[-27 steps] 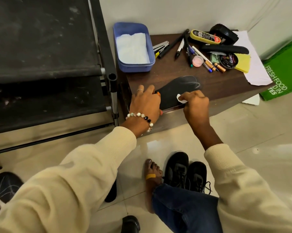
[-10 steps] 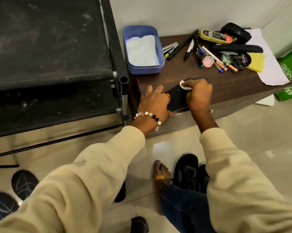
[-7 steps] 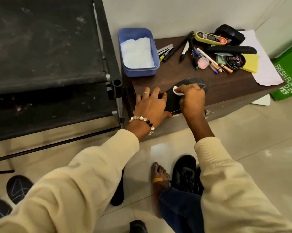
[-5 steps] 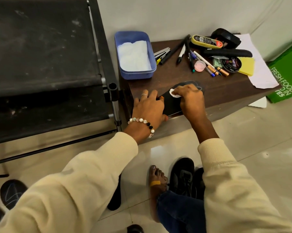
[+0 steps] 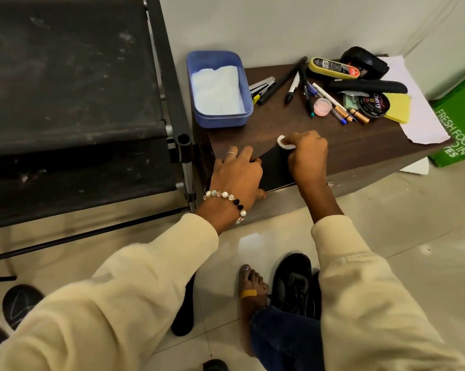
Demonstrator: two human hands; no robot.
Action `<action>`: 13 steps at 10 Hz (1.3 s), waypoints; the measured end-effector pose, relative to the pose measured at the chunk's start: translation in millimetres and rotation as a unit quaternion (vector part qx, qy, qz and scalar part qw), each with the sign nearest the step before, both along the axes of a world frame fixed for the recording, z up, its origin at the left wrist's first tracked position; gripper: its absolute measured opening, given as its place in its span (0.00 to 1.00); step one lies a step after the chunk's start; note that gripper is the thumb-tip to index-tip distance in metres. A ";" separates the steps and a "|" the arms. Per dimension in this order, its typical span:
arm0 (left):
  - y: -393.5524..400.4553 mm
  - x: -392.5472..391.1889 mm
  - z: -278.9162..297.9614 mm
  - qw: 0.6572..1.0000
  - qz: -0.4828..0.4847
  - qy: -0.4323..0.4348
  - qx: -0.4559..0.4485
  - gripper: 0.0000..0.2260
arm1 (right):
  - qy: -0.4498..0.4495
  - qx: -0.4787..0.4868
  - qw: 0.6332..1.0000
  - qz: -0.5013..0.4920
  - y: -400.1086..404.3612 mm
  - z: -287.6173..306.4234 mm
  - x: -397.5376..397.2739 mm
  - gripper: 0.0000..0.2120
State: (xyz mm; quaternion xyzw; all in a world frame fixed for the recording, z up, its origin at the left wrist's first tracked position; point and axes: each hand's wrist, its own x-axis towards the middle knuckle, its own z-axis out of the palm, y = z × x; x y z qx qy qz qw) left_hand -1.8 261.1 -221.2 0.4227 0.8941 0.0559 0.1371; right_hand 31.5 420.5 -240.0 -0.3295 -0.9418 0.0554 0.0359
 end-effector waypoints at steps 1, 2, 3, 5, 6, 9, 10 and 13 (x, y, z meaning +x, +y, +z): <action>0.3 -0.2 -0.4 1.000 0.005 -0.002 0.006 0.24 | 0.003 -0.004 0.997 0.082 -11.2 -4.0 -3.1 0.18; -0.2 -0.3 -1.9 1.000 0.004 -0.001 0.002 0.26 | -0.012 0.005 0.998 0.068 -3.0 -2.1 -3.8 0.18; -2.4 -1.0 -2.2 1.000 0.009 -0.008 0.010 0.27 | 0.001 0.011 1.000 -0.007 17.7 3.2 2.3 0.19; -3.4 -1.4 -2.9 1.000 0.003 -0.011 0.017 0.27 | -0.031 -0.006 0.995 -0.094 28.3 10.9 6.3 0.22; -1.7 -1.7 -3.3 1.000 0.004 -0.014 0.017 0.26 | -0.038 -0.009 0.997 -0.069 16.0 9.2 2.9 0.21; -2.7 -2.5 -3.7 1.000 0.004 -0.017 0.015 0.28 | 0.001 0.007 1.000 0.023 12.4 2.7 5.5 0.20; -4.4 -1.9 -5.1 1.000 0.002 -0.013 0.021 0.28 | -0.009 0.013 0.999 -0.046 26.7 9.0 14.0 0.20; -2.8 -0.8 -5.6 1.000 0.002 -0.012 0.023 0.28 | -0.042 -0.008 0.994 -0.101 20.5 12.3 16.2 0.20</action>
